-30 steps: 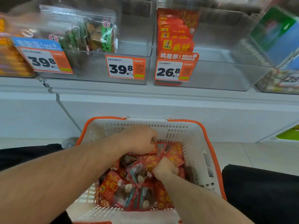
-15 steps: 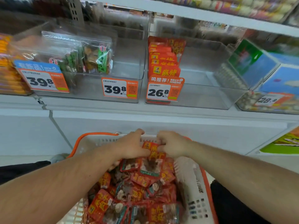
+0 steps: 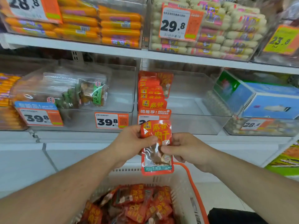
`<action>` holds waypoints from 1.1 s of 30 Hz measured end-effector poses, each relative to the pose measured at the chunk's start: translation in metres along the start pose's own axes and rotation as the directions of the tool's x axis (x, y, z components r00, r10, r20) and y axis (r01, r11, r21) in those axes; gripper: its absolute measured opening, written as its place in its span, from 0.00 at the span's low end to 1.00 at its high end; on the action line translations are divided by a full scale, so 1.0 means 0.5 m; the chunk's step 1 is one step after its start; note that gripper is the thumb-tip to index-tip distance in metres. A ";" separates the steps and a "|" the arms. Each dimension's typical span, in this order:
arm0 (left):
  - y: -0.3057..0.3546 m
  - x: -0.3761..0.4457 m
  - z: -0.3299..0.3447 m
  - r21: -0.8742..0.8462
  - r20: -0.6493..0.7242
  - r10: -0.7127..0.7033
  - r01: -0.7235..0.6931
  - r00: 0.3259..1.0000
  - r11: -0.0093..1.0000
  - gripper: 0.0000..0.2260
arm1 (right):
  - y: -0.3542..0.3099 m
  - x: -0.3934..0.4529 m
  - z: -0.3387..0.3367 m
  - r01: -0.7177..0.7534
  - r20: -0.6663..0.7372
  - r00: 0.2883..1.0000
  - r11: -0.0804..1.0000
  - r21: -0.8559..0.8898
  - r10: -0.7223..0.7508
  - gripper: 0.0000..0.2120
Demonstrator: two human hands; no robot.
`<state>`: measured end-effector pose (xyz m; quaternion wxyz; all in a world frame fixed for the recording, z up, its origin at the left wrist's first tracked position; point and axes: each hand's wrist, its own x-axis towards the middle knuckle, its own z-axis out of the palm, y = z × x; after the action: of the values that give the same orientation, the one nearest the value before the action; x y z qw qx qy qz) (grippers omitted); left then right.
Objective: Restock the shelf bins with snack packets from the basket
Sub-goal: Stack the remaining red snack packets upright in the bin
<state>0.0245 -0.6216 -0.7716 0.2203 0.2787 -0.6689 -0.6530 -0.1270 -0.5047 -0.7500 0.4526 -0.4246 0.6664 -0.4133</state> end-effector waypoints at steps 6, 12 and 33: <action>0.070 0.050 0.005 0.372 -0.183 0.205 -0.125 0.962 0.920 0.14 | -0.025 0.013 -0.042 -0.175 0.079 0.985 0.871 0.459 0.156 0.16; 0.125 0.160 -0.037 0.790 -0.206 0.679 -0.291 0.704 0.541 0.17 | -0.096 0.064 -0.164 -0.035 -0.171 0.972 0.820 0.571 0.161 0.03; 0.076 0.279 -0.086 0.672 -0.078 0.606 -0.408 0.792 0.619 0.33 | -0.061 0.552 -0.278 -0.101 -0.675 0.736 0.994 -0.037 0.050 0.12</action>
<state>-0.0544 -0.7463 -0.7414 0.3905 0.2270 -0.8554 -0.2535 -0.3169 -0.7501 -0.7565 0.1826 -0.2354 0.8156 -0.4960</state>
